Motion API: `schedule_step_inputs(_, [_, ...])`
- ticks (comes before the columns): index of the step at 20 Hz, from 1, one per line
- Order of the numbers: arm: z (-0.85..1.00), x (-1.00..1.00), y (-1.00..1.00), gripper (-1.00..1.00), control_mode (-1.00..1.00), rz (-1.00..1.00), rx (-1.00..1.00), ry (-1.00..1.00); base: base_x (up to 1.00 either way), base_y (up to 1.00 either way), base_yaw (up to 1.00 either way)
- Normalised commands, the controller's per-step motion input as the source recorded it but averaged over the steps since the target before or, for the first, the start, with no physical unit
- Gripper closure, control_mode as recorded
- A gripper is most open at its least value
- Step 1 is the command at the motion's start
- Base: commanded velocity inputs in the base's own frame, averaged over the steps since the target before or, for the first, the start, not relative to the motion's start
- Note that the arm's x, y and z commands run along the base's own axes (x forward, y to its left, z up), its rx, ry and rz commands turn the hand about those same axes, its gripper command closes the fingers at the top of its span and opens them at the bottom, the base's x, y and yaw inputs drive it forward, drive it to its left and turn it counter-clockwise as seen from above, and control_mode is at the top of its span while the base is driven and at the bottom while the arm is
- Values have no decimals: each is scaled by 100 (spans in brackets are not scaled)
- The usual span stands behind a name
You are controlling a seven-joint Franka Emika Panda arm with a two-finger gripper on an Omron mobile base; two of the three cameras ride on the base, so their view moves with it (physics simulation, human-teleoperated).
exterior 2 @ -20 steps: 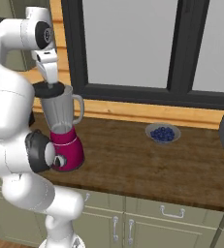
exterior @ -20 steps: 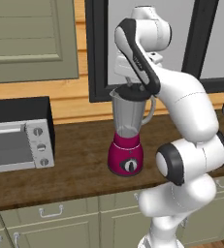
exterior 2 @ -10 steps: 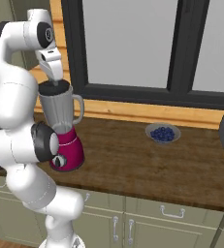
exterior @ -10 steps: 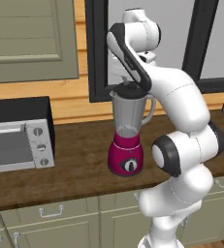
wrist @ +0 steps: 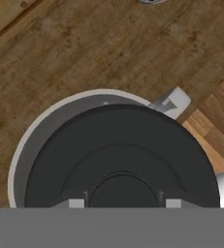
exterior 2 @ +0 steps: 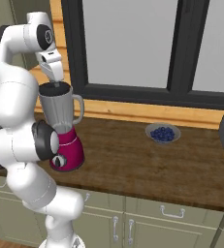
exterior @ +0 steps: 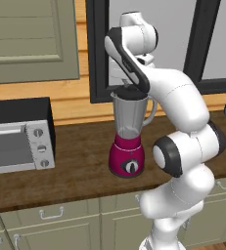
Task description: Close the lid blender by securely placing the lid on top.
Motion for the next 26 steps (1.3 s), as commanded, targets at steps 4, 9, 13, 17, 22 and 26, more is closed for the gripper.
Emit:
schedule_step_inputs(4, [-8,19,0,100,-100,3,0,-4,0,0,0])
schedule_step_inputs(9, [-15,13,5,100,-100,1,0,-4,0,0,0])
schedule_step_inputs(13, [-26,9,4,100,-100,0,0,-4,0,0,0])
schedule_step_inputs(17, [-14,8,0,100,-100,0,-6,-7,0,0,0])
schedule_step_inputs(22, [-37,2,0,-100,-100,0,-4,-3,0,0,0])
schedule_step_inputs(26, [0,0,0,-100,-100,0,0,0,0,0,0])
